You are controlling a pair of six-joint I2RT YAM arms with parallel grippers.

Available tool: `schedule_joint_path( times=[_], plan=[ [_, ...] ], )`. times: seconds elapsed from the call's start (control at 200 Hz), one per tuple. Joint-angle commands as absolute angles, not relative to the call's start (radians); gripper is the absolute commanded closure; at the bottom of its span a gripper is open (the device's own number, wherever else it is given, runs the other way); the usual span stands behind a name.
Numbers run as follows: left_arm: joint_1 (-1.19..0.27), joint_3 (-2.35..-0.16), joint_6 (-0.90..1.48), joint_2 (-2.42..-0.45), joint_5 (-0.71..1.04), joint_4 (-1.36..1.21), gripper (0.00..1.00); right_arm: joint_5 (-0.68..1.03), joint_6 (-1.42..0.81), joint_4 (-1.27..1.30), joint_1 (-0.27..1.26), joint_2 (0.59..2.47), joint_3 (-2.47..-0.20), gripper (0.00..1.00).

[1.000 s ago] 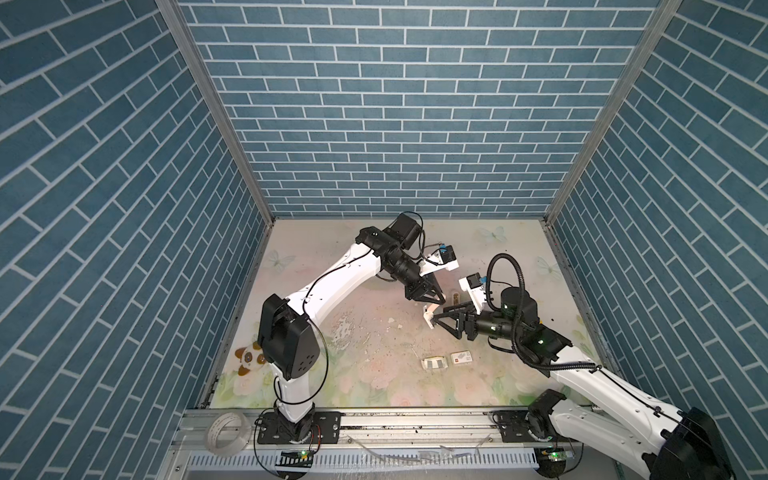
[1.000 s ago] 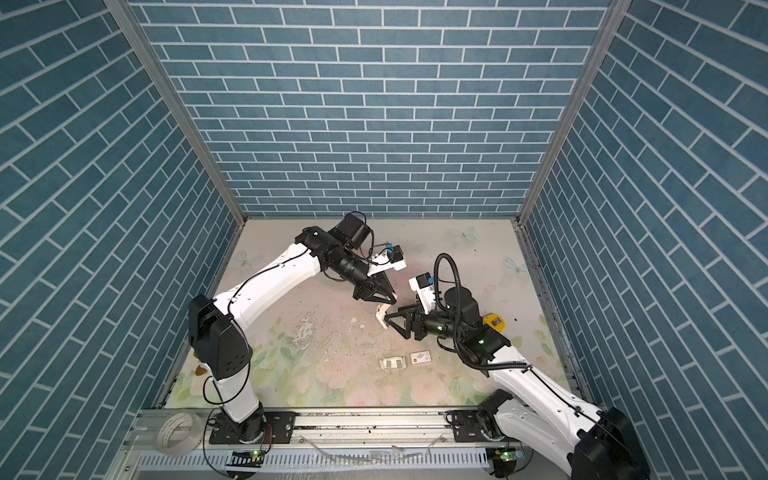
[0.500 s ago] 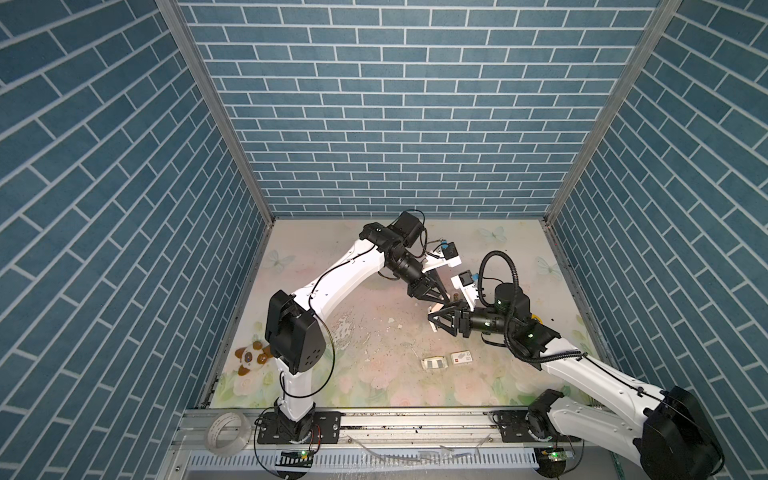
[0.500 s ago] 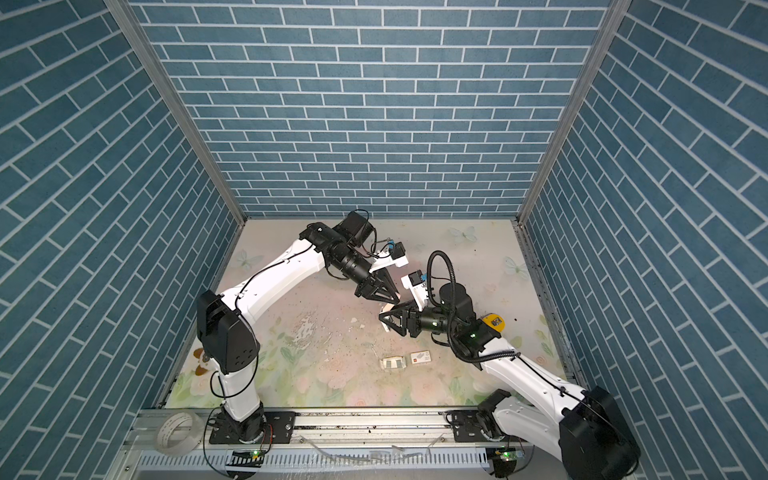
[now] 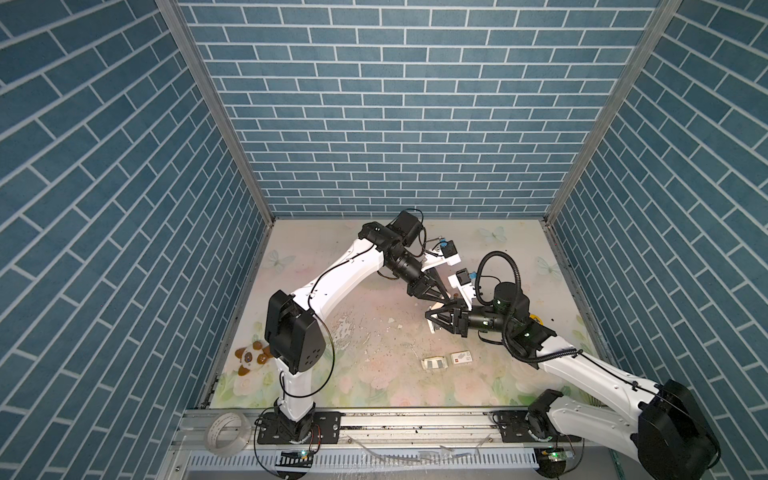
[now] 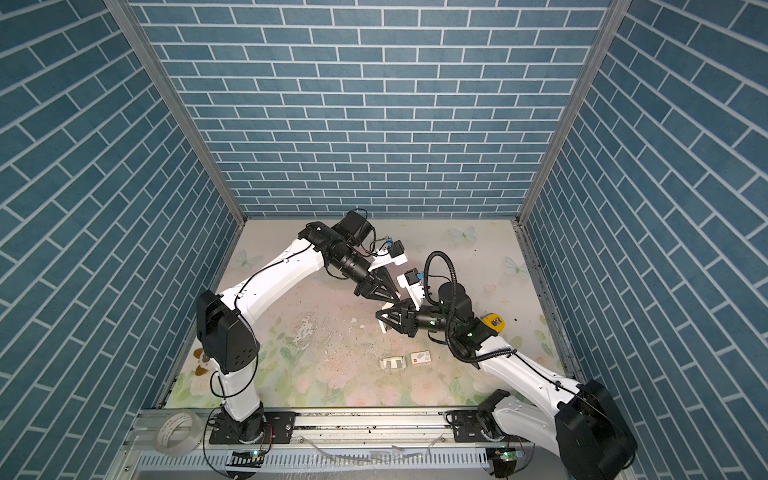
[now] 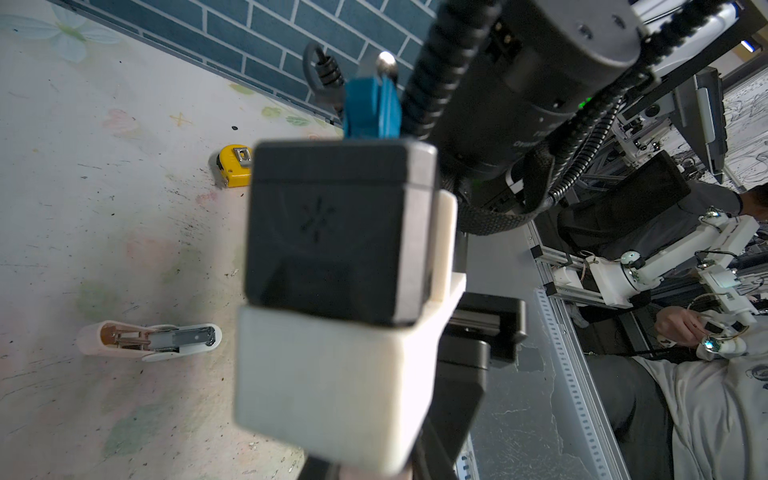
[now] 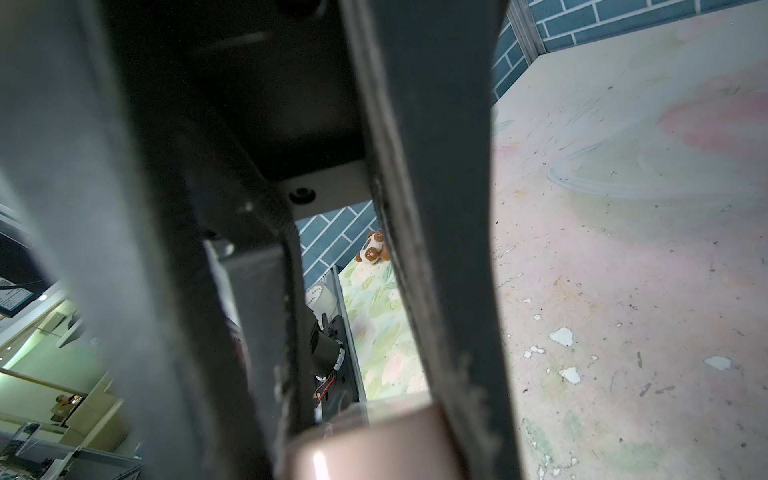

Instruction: Load the staples into the stapler

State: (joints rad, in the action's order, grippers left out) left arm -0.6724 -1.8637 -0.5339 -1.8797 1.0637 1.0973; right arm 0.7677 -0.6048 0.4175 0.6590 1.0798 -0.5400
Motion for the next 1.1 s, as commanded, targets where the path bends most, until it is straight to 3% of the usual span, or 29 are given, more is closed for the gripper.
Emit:
schedule_joint_path(
  times=[0.0, 0.085, 0.15, 0.41, 0.795, 1.09],
  plan=[
    [-0.665, -1.847, -0.522, -1.843, 1.071, 1.086, 0.64, 0.705, -0.646, 0.405, 0.652, 1.070, -0.558, 0.80],
    [-0.658, -1.822, -0.507, -1.817, 1.052, 1.052, 0.42, 0.696, -0.640, 0.387, 0.652, 1.072, -0.565, 0.80],
    [-0.657, -1.805, -0.503, -1.800, 1.034, 1.031, 0.34, 0.690, -0.634, 0.369, 0.654, 1.078, -0.572, 0.80],
    [-0.618, -1.760, -0.463, -1.729, 0.901, 0.953, 0.27, 0.645, -0.604, 0.287, 0.653, 1.089, -0.597, 0.81],
    [-0.405, -1.534, -0.239, -1.511, 0.299, 0.708, 0.22, 0.416, -0.503, -0.025, 0.655, 1.227, -0.734, 0.79],
    [-0.266, -1.442, -0.211, -1.461, 0.251, 0.688, 0.22, 0.223, -0.498, -0.125, 0.677, 1.434, -0.867, 0.79]
  ],
)
